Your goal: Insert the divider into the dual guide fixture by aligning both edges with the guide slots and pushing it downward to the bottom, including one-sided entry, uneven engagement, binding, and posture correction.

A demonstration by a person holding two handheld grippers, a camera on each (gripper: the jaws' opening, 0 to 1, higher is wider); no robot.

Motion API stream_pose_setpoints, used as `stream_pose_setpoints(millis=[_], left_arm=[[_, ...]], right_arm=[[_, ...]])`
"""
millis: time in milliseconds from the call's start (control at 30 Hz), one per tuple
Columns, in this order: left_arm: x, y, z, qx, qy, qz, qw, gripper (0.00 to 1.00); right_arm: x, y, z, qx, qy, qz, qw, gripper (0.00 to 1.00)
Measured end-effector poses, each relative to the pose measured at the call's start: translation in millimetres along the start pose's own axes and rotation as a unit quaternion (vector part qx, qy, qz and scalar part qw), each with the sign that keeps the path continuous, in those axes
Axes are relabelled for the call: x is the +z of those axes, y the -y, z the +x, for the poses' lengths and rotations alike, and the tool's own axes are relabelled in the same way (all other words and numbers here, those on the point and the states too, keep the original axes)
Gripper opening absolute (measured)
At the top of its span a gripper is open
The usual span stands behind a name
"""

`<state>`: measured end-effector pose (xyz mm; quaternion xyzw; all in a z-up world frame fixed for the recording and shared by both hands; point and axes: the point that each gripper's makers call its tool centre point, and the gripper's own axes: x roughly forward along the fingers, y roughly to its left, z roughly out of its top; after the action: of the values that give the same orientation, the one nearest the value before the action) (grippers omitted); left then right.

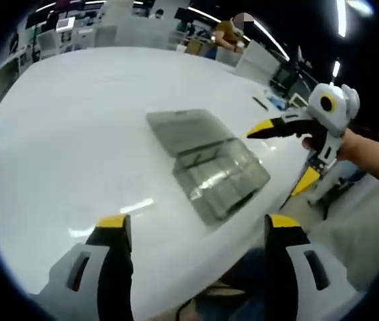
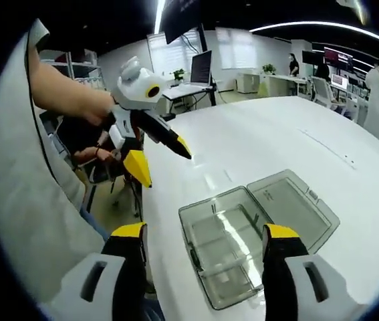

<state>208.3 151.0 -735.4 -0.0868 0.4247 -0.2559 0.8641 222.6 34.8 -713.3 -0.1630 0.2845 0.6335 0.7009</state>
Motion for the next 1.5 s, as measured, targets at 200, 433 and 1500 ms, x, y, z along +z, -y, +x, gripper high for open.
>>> stream_pose_setpoints(millis=[200, 433, 1500], left_arm=[[-1.2, -10.4, 3.4, 0.017, -0.021, -0.009, 0.9996, 0.78], [-0.5, -17.7, 10.3, 0.030, -0.038, -0.013, 0.9987, 0.78], [-13.9, -46.9, 40.0, 0.116, -0.125, -0.036, 0.9847, 0.58]], right_arm=[[1.4, -2.7, -2.9, 0.001, 0.005, -0.007, 1.0000, 0.71], [2.1, -5.5, -5.4, 0.004, 0.003, -0.023, 0.9997, 0.76], [0.0, 4.0, -20.8, -0.002, -0.003, -0.051, 0.9987, 0.76]])
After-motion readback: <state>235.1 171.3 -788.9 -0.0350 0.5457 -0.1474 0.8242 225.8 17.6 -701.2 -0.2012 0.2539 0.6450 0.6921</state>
